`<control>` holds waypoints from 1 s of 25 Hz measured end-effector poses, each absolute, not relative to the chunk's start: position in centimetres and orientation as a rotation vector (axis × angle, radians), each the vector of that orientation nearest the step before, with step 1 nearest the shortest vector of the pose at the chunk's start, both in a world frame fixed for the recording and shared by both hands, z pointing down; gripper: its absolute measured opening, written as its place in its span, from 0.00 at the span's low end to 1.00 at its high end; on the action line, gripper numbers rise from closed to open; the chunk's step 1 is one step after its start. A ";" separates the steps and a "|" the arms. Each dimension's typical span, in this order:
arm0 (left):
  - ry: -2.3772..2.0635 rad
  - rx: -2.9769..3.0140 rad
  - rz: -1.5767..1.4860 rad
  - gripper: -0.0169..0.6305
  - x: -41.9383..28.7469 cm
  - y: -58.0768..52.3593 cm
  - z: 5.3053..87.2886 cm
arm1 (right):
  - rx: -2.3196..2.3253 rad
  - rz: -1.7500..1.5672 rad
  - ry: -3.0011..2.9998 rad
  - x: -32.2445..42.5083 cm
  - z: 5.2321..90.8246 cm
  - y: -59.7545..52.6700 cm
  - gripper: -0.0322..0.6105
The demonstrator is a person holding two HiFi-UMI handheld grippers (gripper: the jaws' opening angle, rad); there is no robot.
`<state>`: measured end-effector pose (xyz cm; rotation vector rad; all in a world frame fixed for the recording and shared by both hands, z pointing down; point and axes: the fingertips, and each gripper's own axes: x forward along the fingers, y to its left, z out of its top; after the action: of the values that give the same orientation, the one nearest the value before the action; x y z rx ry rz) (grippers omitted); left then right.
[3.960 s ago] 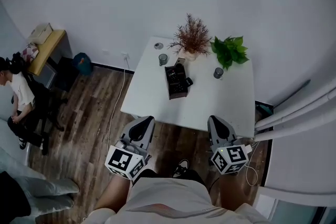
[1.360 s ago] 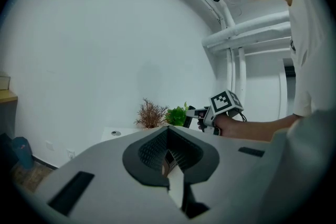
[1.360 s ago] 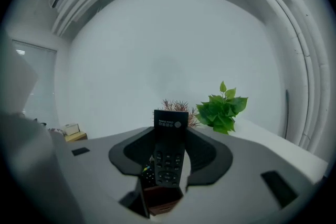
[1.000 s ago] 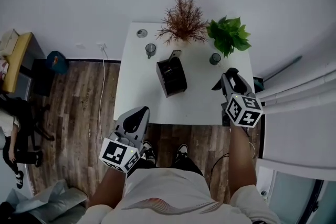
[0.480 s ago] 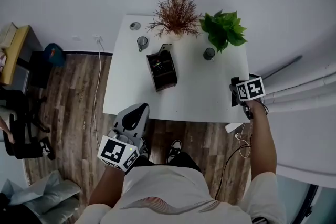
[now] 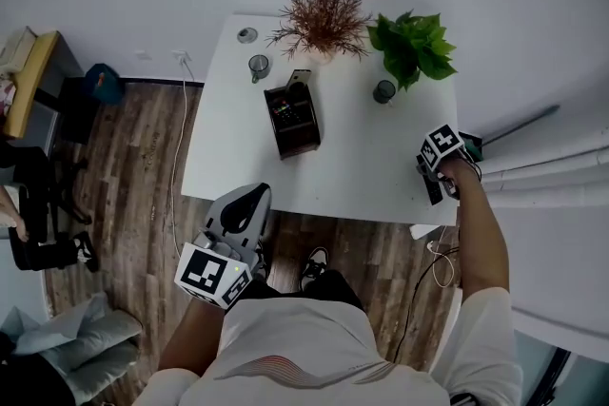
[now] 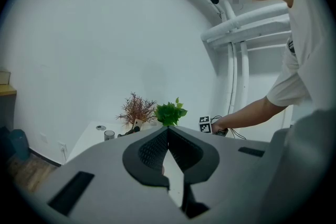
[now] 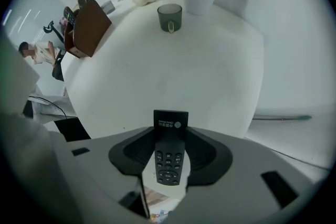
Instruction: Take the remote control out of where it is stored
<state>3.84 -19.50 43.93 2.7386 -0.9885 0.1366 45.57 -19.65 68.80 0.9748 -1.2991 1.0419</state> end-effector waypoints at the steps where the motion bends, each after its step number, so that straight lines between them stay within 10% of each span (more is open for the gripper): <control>1: -0.992 2.737 0.141 0.04 3.9 -19.5 44.0 | 0.958 1.045 -1.288 45.6 69.3 -19.6 0.34; 25: -1.024 2.752 0.100 0.04 1.1 -19.3 42.4 | 1.210 0.911 -1.482 42.9 64.3 -21.7 0.43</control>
<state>1.12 -19.34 42.44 2.7522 -1.0242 0.1001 42.91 -21.69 64.29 1.2096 -1.4822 0.9107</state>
